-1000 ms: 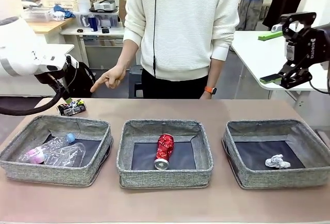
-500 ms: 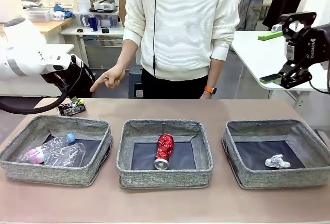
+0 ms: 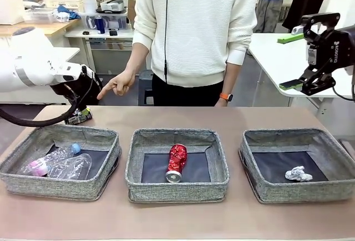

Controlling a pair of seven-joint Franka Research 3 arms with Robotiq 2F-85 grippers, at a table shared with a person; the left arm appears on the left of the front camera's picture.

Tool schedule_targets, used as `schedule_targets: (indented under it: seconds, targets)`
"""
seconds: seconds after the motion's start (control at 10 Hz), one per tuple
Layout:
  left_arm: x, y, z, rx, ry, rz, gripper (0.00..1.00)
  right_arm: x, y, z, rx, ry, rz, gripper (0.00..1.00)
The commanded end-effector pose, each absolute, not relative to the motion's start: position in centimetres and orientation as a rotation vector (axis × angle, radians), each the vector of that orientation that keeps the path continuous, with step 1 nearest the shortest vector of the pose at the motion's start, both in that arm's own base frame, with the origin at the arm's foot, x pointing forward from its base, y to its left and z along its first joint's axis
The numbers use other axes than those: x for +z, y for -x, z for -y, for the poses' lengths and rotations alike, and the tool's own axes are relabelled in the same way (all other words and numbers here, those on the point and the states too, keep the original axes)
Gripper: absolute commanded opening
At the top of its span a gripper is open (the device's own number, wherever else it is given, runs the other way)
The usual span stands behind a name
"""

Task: Sort the waste into the appropriate baskets.
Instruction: Pick up the waste item pointed out by the person.

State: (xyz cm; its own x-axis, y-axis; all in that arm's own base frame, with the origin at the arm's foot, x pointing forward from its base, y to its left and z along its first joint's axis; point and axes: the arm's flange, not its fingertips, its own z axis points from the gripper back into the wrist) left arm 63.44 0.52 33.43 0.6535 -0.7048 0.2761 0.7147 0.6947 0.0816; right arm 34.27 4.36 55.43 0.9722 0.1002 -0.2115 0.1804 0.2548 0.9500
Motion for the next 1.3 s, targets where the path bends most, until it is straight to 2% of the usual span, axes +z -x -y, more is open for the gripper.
schedule_targets:
  seconds: [0.0, 0.4, 0.5, 0.6, 0.7, 0.8, 0.9, 1.2]
  targets:
    - [32.6, -64.1, -0.9, -0.799, 0.086, 0.257, 1.0, 55.8, -34.5, -4.3, -0.035, -1.337, -0.237, 1.0]
    - [30.9, -63.7, -0.9, -0.813, 0.091, 0.172, 1.0, 55.8, -34.5, -4.3, -0.035, -1.337, -0.237, 1.0]
    - [30.9, -63.6, -0.8, -0.807, 0.059, 0.157, 0.42, 55.8, -34.5, -4.3, -0.035, -1.337, -0.237, 1.0]
    - [30.9, -63.5, -0.8, -0.812, 0.059, 0.141, 0.43, 55.8, -34.5, -4.3, -0.035, -1.337, -0.237, 1.0]
    - [30.9, -63.6, -1.1, -0.811, 0.044, 0.131, 0.0, 55.8, -34.5, -4.3, -0.035, -1.337, -0.237, 1.0]
    - [30.8, -63.5, -1.0, -0.811, 0.033, 0.118, 0.38, 55.8, -34.5, -4.3, -0.035, -1.337, -0.237, 1.0]
    - [30.8, -63.5, -1.0, -0.811, 0.027, 0.117, 0.0, 55.8, -34.5, -4.3, -0.035, -1.337, -0.237, 1.0]
    - [30.9, -63.6, -1.2, -0.807, 0.011, 0.123, 0.0, 55.8, -34.5, -4.3, -0.035, -1.337, -0.237, 1.0]
